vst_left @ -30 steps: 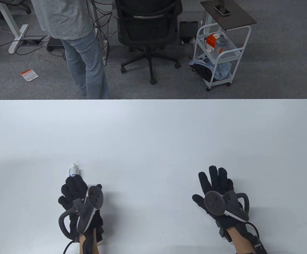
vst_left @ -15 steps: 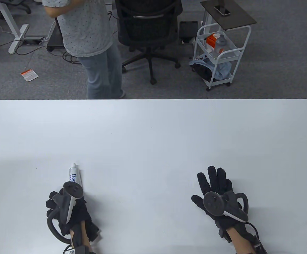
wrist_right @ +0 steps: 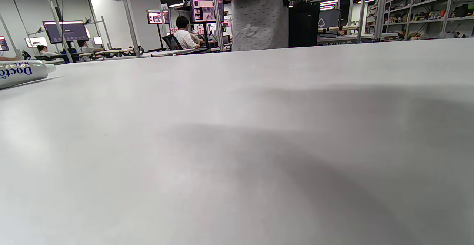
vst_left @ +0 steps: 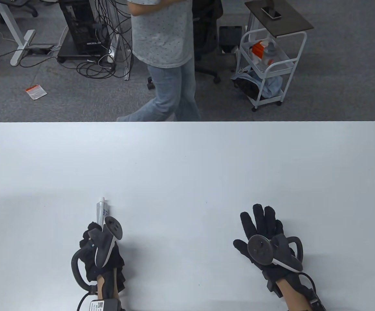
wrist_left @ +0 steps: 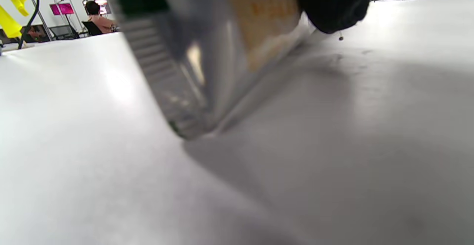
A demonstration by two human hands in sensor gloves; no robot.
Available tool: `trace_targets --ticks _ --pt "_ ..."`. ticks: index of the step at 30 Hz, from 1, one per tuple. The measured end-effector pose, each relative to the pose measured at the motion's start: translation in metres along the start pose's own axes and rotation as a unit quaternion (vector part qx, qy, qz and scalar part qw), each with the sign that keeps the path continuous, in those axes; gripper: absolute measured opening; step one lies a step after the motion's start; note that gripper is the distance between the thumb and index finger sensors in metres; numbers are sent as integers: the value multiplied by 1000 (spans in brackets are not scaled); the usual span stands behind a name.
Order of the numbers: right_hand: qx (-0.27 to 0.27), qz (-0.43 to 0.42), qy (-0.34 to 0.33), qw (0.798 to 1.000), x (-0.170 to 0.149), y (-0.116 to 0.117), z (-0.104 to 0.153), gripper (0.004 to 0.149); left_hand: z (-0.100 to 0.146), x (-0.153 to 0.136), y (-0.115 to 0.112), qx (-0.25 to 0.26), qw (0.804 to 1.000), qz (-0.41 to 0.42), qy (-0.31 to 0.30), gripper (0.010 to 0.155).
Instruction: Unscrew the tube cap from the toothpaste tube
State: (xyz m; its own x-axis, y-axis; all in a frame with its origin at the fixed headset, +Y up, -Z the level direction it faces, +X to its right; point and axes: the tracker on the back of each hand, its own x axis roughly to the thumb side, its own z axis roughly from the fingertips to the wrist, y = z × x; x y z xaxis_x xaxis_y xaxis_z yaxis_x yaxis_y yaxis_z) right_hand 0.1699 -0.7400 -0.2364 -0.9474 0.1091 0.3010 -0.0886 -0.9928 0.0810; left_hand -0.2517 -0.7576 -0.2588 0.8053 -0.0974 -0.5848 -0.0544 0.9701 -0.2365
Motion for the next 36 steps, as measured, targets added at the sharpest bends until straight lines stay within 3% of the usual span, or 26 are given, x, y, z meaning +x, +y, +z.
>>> trace_targets --ticks 5,9,12,14,17,19,24,29,36 --pt "-5 -2 -2 1000 0 0 0 79 5 -3 2 34 999 2 -16 52" --pt "-16 -19 -17 1000 3 -1 1 80 27 -3 15 94 990 51 -95 51" --pt "-36 -55 -38 997 5 -4 3 79 54 5 23 157 962 67 -211 50" --pt "-47 -84 -54 994 7 -5 4 78 73 16 23 172 943 69 -277 49" --pt "-69 -154 -81 982 8 -5 5 75 102 44 17 187 896 51 -399 49" --pt "-83 -195 -86 973 7 -5 5 73 118 57 13 202 873 22 -444 49" --pt "-91 -302 -67 947 4 -1 4 66 146 74 5 236 838 -6 -492 49" --pt "-69 -357 -70 929 4 1 1 53 153 74 2 257 827 -20 -500 49" --pt "-46 -398 -69 913 4 5 -1 50 153 71 2 274 819 -20 -505 49"
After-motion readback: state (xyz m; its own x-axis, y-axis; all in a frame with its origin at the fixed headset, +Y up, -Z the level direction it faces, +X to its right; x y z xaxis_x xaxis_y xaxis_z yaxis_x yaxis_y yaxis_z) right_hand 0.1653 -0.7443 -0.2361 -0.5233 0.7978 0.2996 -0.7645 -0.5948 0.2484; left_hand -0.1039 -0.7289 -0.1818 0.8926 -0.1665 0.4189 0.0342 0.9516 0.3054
